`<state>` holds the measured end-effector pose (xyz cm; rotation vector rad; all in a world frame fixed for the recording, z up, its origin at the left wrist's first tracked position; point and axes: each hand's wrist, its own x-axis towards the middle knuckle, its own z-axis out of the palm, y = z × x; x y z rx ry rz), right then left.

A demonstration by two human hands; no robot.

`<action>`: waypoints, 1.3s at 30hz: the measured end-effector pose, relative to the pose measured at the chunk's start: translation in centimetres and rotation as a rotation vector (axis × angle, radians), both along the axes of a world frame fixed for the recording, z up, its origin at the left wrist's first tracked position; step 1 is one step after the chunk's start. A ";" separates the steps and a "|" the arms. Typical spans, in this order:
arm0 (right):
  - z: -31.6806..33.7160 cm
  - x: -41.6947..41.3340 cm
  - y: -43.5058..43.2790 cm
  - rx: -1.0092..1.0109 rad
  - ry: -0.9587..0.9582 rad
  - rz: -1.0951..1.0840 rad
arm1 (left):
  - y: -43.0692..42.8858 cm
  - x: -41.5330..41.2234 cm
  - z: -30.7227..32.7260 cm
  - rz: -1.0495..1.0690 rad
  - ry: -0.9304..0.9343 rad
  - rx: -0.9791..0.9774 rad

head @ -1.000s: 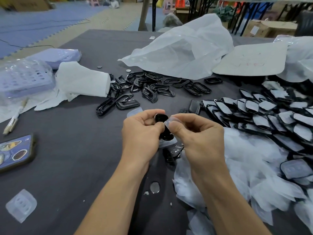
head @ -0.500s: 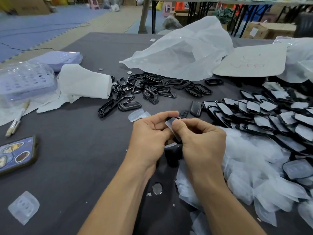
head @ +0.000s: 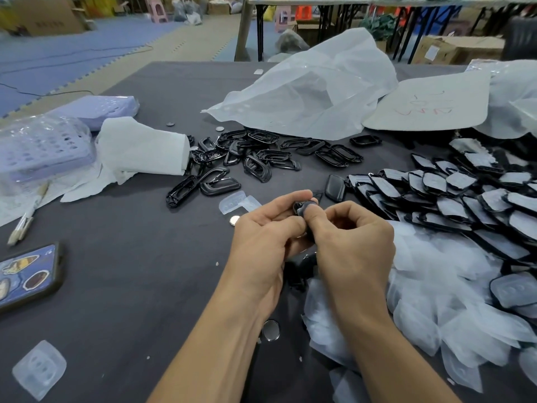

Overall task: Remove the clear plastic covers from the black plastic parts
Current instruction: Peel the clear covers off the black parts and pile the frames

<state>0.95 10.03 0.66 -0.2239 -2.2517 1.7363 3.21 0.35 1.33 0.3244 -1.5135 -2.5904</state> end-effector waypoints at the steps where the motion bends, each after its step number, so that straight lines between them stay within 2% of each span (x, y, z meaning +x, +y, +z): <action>1: 0.0 0.0 0.0 0.003 -0.007 0.005 | 0.0 0.0 0.1 0.011 -0.003 0.001; 6: 0.0 -0.2 0.1 -0.113 -0.048 0.139 | 0.2 0.0 0.5 0.058 -0.004 0.023; 11: 0.1 -0.6 0.7 -0.316 -0.061 0.242 | 0.4 -0.2 0.6 0.098 -0.001 0.056; 14: 0.0 -0.7 0.9 -0.294 -0.029 0.269 | 0.3 -0.1 0.6 0.108 -0.012 0.046; 19: 0.0 -0.7 1.0 -0.273 0.005 0.247 | -0.5 0.0 0.6 0.167 -0.055 -0.181; 24: -0.1 -0.6 1.0 -0.260 0.030 0.287 | -0.8 -0.1 0.5 0.232 -0.090 -0.225; 32: 0.2 -0.6 1.0 -0.410 -0.038 0.382 | -0.7 -0.2 0.4 0.334 -0.055 -0.102; 39: 0.5 -0.7 1.4 -0.442 -0.008 0.408 | -1.9 -0.1 0.4 0.309 -0.041 -0.349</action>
